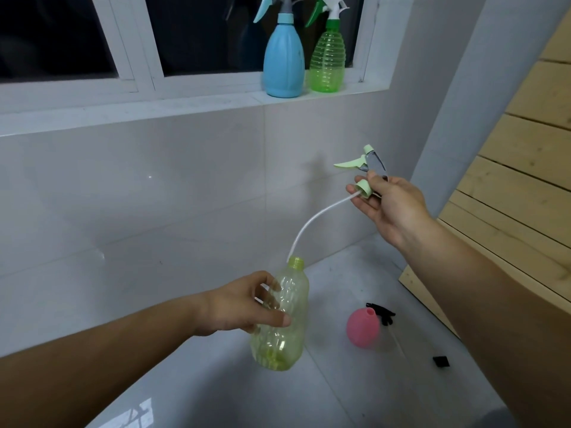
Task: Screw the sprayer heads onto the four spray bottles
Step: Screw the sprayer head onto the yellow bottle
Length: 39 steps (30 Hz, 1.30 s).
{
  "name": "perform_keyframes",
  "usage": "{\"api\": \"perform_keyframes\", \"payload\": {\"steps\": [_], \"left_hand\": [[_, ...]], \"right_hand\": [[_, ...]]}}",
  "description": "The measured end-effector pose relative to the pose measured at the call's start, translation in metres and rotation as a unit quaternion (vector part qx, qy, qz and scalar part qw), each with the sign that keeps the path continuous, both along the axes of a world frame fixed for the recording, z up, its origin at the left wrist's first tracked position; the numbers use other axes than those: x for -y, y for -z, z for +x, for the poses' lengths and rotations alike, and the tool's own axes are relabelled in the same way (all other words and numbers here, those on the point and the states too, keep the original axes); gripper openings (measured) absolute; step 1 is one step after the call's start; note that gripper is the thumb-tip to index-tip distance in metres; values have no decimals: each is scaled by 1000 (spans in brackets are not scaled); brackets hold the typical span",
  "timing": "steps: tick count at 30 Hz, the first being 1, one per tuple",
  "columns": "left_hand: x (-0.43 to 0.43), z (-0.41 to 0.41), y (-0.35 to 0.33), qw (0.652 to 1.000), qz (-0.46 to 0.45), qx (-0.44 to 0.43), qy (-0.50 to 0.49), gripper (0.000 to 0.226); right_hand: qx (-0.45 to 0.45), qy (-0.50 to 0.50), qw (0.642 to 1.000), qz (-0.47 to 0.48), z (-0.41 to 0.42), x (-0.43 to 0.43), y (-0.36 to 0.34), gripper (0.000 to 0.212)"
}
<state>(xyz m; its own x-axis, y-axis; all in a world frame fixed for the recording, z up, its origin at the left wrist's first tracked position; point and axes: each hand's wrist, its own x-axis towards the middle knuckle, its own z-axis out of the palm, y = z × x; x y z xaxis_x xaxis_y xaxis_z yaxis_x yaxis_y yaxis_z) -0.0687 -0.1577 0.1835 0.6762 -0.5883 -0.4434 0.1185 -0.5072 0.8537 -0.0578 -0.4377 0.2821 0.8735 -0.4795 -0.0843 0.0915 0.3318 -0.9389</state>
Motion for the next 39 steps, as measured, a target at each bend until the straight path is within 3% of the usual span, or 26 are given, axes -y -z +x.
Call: {"api": "perform_keyframes", "payload": {"steps": [18, 24, 30, 35, 39], "left_hand": [[0, 5, -1, 1000, 0, -7, -11, 72], [2, 5, -9, 999, -27, -8, -21, 73], [7, 5, -18, 997, -66, -11, -44, 71], [7, 2, -20, 995, -80, -19, -51, 55], [7, 2, -22, 995, -80, -11, -58, 56]], "right_hand": [[40, 28, 998, 36, 4, 4, -2, 11], [-12, -79, 997, -1, -3, -15, 5, 7], [-46, -236, 968, -72, -6, -49, 23, 4], [-40, -277, 950, -137, -1, -58, 26, 20], [-43, -286, 941, -176, 1, -56, 26, 27]]}}
